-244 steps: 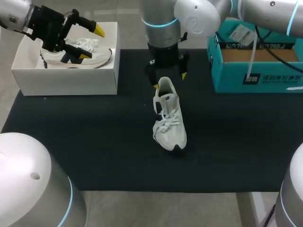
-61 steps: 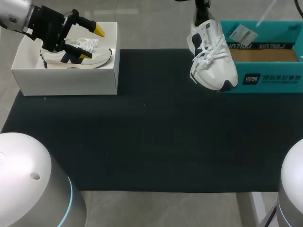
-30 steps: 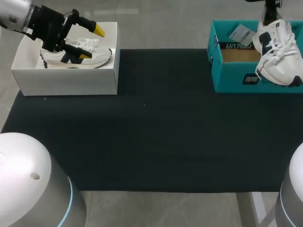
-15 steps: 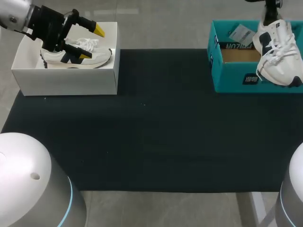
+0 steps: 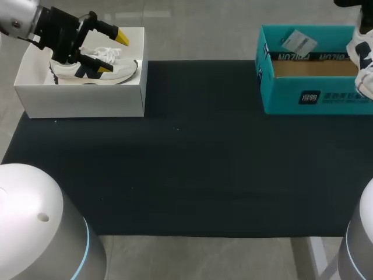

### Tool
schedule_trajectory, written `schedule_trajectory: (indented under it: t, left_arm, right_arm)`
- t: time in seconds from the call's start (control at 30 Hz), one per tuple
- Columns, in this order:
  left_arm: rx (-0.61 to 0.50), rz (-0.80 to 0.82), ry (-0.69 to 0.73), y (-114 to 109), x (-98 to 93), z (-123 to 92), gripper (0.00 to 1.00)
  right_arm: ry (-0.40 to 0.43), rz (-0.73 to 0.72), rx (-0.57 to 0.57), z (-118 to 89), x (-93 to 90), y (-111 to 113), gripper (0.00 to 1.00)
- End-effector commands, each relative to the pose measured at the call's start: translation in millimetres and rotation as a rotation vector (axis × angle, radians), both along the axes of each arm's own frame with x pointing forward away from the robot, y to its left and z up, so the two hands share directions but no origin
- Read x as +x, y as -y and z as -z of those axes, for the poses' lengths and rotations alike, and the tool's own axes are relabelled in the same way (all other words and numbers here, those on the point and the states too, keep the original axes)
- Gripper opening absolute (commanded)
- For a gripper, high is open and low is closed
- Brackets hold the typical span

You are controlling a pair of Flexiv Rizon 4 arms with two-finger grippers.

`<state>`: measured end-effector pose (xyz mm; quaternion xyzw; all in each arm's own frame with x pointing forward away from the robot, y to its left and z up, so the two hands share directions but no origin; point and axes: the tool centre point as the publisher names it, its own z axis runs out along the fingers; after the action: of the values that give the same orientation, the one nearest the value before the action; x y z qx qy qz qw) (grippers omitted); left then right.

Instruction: Take the shoe out of the shoebox, open the shoe tongue, remove and reinsert the insole, then place the shoe into the shoebox

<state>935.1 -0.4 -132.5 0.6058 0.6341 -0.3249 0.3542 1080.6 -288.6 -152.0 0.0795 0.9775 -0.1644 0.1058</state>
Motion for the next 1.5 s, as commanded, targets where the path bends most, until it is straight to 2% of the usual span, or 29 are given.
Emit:
schedule_trajectory:
  t: [0.03,0.23,0.37,0.5,0.57,0.6,0.63,0.77,0.9,1.0,1.03,1.1,1.2,1.27,1.3,1.33,1.5]
  left_arm:
    - [0.002,0.000,0.000,0,-0.4,0,1.00]
    - [0.002,0.000,0.000,0,-0.4,0,1.00]
    - [0.002,0.000,0.000,0,-0.4,0,1.00]
    - [0.002,0.000,0.000,0,-0.4,0,1.00]
    - [0.002,0.000,0.000,0,-0.4,0,1.00]
    - [0.002,0.000,0.000,0,-0.4,0,1.00]
    - [0.002,0.000,0.000,0,-0.4,0,1.00]
    - [0.002,0.000,0.000,0,-0.4,0,1.00]
    - [0.002,0.000,0.000,0,-0.4,0,1.00]
    - [0.002,0.000,0.000,0,-0.4,0,1.00]
    - [0.002,0.000,0.000,0,-0.4,0,1.00]
    - [0.002,0.000,0.000,0,-0.4,0,1.00]
    - [0.002,0.000,0.000,0,-0.4,0,1.00]
    - [0.002,0.000,0.000,0,-0.4,0,1.00]
    - [0.002,0.000,0.000,0,-0.4,0,1.00]
    - [0.002,0.000,0.000,0,-0.4,0,1.00]
    - [0.002,0.000,0.000,0,-0.4,0,1.00]
  right_arm:
    - [-0.030,-0.005,0.006,5,16.3,27,0.00]
    - [-0.058,0.058,0.000,14,26.6,53,0.00]
    - [-0.046,0.172,0.037,11,30.2,56,0.00]
    - [-0.046,0.453,0.139,10,30.0,61,0.00]
    - [-0.042,0.637,0.147,11,26.8,66,0.00]
    - [-0.018,0.812,0.155,11,24.0,69,0.00]
    - [-0.023,0.857,0.172,10,22.2,70,0.00]
    - [0.101,1.153,0.248,5,14.7,59,0.00]
    - [0.173,1.351,0.286,5,14.5,54,0.00]
    - [0.273,1.444,0.208,3,18.7,51,0.00]
    - [0.294,1.467,0.213,3,19.3,51,0.00]
    - [0.385,1.550,0.158,3,15.6,58,0.00]
    - [0.416,1.651,0.140,9,9.2,71,0.00]
    - [0.416,1.710,0.195,11,4.7,77,0.00]
    - [0.418,1.711,0.206,12,4.5,79,0.00]
    - [0.418,1.704,0.271,12,5.0,80,0.00]
    - [0.418,1.704,0.271,12,5.0,80,0.00]
